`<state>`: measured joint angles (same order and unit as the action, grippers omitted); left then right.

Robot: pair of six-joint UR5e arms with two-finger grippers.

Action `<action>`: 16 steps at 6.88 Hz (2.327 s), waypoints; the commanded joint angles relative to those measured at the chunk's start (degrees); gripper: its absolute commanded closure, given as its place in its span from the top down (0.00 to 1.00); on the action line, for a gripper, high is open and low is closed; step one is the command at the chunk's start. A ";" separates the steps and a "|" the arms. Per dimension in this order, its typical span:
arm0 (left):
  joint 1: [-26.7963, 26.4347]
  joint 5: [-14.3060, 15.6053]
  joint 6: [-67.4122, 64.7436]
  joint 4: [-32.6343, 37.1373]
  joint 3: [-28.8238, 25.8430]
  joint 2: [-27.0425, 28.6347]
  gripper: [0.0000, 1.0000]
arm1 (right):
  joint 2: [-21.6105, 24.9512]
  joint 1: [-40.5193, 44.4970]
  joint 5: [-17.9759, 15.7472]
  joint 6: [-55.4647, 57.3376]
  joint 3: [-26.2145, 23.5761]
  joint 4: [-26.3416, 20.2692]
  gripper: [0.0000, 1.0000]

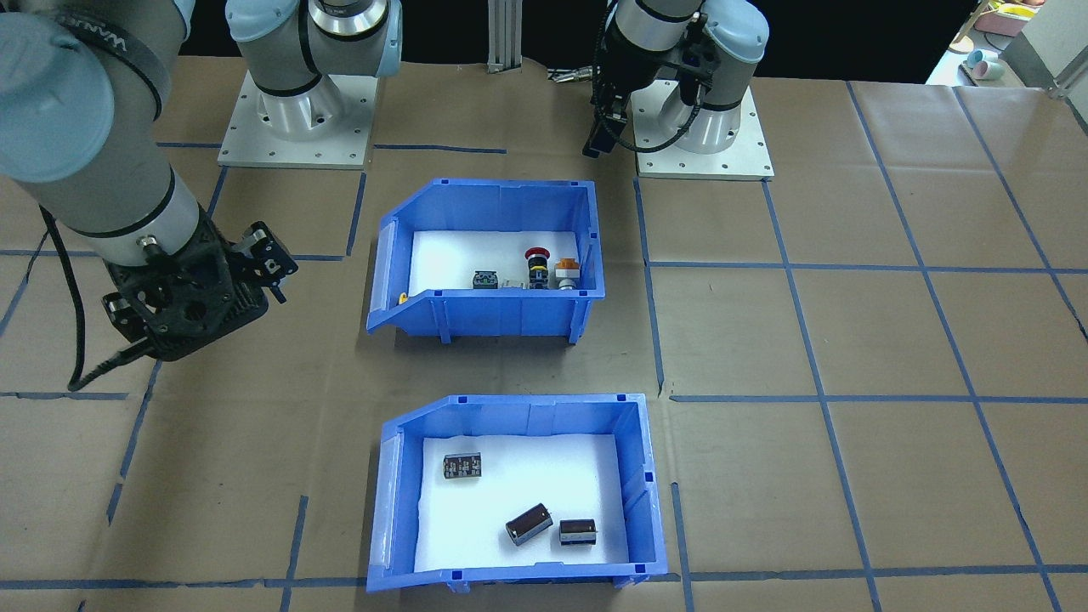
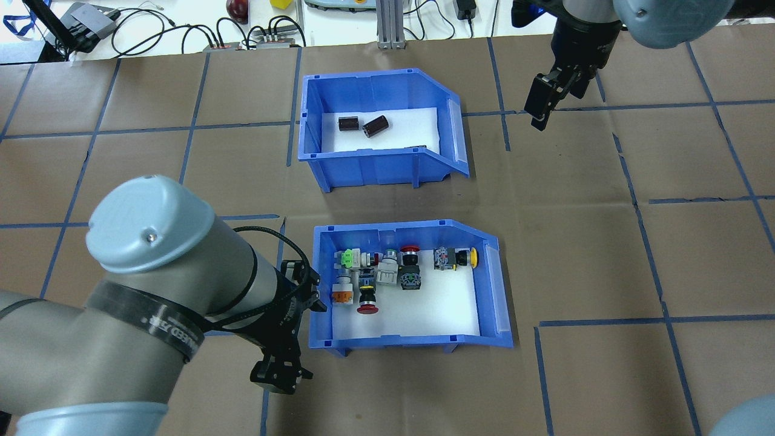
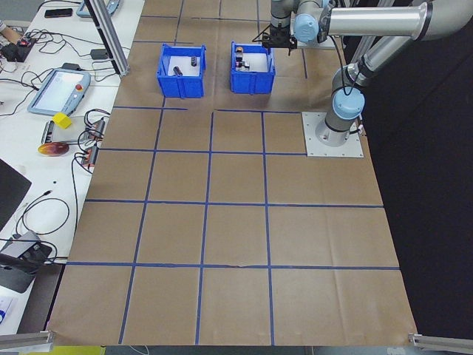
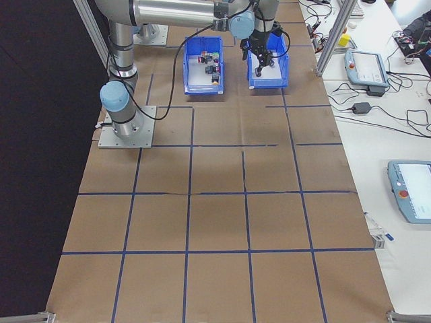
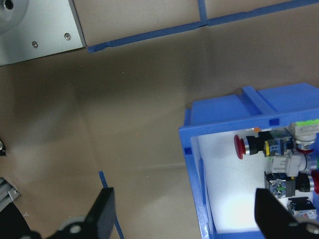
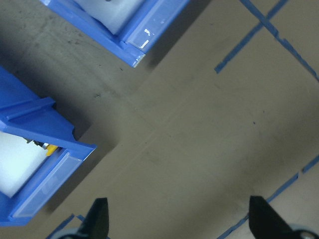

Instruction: Place button box in front

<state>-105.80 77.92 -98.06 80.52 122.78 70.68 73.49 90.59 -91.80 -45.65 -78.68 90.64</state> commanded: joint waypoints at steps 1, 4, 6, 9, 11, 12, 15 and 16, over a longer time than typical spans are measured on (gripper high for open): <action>-4.14 0.12 -7.74 -5.28 1.85 3.75 0.92 | -2.21 3.26 0.04 -14.16 1.16 2.94 1.00; -8.97 1.00 -16.54 -17.75 1.85 12.98 0.97 | -6.15 10.71 -0.05 -20.16 1.34 9.42 1.00; -9.34 1.62 -16.46 -17.86 1.85 13.43 0.98 | -10.81 15.82 -0.84 -23.17 3.08 15.08 1.00; -12.13 1.79 -19.43 -20.31 2.03 17.90 0.98 | -19.94 21.18 -0.75 -22.73 14.22 14.83 1.00; -12.41 1.79 -19.97 -20.84 1.94 20.19 0.86 | -23.91 25.14 -0.93 -22.12 16.01 14.21 1.00; -12.41 1.53 -21.37 -21.45 2.11 20.55 0.60 | -25.84 25.85 -0.58 -22.11 15.32 14.12 1.00; -12.41 1.70 -22.44 -23.72 2.12 18.81 0.00 | -25.34 25.68 -0.83 -21.77 11.00 15.00 0.83; -12.24 3.79 -22.17 -24.96 2.03 18.36 0.00 | -24.98 25.60 -1.54 -21.76 11.44 15.00 0.41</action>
<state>-118.17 79.99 -120.49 57.21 124.90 89.89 47.98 116.26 -92.67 -67.52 -67.32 105.60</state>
